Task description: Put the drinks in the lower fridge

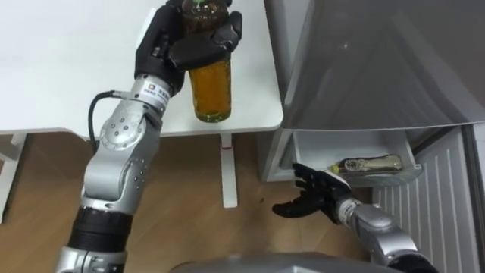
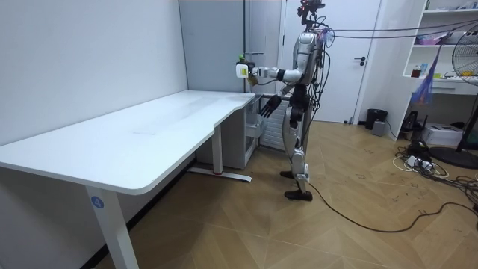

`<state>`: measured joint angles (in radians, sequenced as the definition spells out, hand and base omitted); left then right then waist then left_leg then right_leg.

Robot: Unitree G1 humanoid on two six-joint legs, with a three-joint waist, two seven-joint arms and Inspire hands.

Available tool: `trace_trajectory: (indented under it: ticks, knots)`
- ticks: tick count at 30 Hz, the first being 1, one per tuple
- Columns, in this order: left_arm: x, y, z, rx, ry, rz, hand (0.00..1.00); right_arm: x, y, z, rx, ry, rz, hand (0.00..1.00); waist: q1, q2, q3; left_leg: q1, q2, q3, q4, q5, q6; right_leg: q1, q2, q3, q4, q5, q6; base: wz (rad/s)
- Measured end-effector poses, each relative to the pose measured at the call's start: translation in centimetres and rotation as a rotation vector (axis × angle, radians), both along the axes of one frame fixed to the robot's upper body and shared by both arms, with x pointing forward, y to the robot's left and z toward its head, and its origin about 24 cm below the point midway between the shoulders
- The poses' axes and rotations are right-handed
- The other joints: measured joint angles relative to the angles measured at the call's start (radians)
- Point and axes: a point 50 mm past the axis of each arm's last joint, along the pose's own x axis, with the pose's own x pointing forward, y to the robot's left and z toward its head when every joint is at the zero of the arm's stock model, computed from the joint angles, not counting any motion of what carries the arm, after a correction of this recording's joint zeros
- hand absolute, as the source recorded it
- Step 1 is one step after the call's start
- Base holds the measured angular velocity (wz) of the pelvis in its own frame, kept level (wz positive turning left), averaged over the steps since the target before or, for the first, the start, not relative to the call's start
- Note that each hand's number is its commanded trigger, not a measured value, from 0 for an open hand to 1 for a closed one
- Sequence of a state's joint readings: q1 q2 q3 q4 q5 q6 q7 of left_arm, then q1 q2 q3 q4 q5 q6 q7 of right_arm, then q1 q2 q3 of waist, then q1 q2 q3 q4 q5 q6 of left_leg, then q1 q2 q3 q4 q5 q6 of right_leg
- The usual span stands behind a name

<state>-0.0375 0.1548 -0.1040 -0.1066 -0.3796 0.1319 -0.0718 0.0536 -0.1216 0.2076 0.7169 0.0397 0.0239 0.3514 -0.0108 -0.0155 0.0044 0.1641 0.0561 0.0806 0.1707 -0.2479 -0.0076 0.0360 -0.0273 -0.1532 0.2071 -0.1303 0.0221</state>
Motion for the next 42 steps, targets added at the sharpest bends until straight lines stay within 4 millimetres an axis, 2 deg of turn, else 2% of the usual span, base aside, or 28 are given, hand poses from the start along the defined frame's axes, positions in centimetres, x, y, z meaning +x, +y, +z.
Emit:
trace_trajectory:
  ticks: [3,4,8,15,20,25,32,35,42]
  knots:
    - [-0.3,-0.3,-0.3,-0.012,0.006,-0.032,1.00,0.8,1.0,1.0,0.055,-0.046,0.068,0.00,0.017,-0.013,0.0081,-0.016,-0.001,0.000,0.008,0.000,0.000,-0.006,-0.003,-0.007,0.001,0.000,0.000,0.04]
    - [-0.3,-0.6,-0.3,-0.015,0.005,-0.052,1.00,1.1,1.3,1.3,0.076,-0.059,0.093,0.00,0.022,-0.021,0.0073,-0.028,-0.001,0.000,0.013,0.000,0.000,-0.015,-0.005,-0.011,0.002,0.000,0.000,0.11]
    - [-0.8,-0.8,-0.9,-0.018,0.021,-0.098,1.00,1.2,1.8,1.8,0.122,-0.067,0.144,0.00,0.046,-0.028,0.0064,-0.035,-0.002,-0.003,0.019,0.000,0.000,-0.022,-0.005,-0.011,0.003,0.000,0.000,0.03]
    - [-2.3,-0.9,-2.7,-0.024,0.087,-0.172,1.00,1.8,2.8,3.1,0.219,-0.096,0.257,0.00,0.042,-0.030,0.0077,-0.035,-0.002,-0.022,0.017,0.000,0.000,-0.014,-0.006,-0.017,0.002,-0.001,0.000,0.03]
    - [-2.9,-1.9,-4.1,-0.024,0.147,-0.219,1.00,2.1,3.7,4.0,0.296,-0.115,0.312,0.00,0.042,-0.038,0.0101,-0.046,-0.005,-0.030,0.018,0.000,0.000,-0.018,-0.010,-0.027,0.003,-0.001,0.001,0.08]
    - [-3.6,-3.0,-4.8,-0.039,0.174,-0.292,1.00,2.6,4.2,5.2,0.358,-0.148,0.345,0.00,0.044,-0.050,0.0082,-0.062,-0.010,-0.030,0.021,0.000,0.000,-0.036,-0.015,-0.027,0.011,-0.003,0.004,0.00]
    - [-3.9,-3.5,-4.9,-0.062,0.179,-0.334,1.00,2.5,4.3,5.3,0.376,-0.145,0.358,0.00,0.044,-0.052,0.0074,-0.066,-0.011,-0.030,0.029,0.000,0.001,-0.039,-0.016,-0.026,0.014,-0.003,0.004,0.00]
    - [-4.0,-3.5,-5.4,-0.134,0.210,-0.327,1.00,2.5,4.5,5.3,0.384,-0.146,0.357,0.00,0.044,-0.052,0.0074,-0.066,-0.011,-0.029,0.031,0.000,0.001,-0.038,-0.017,-0.027,0.015,-0.003,0.004,0.00]
    - [-4.4,-4.4,-6.0,-0.155,0.242,-0.367,1.00,2.1,5.4,5.3,0.444,-0.117,0.390,0.00,0.044,-0.048,0.0099,-0.068,-0.011,-0.029,0.025,-0.001,0.001,-0.040,-0.018,-0.029,0.019,-0.003,0.004,0.02]
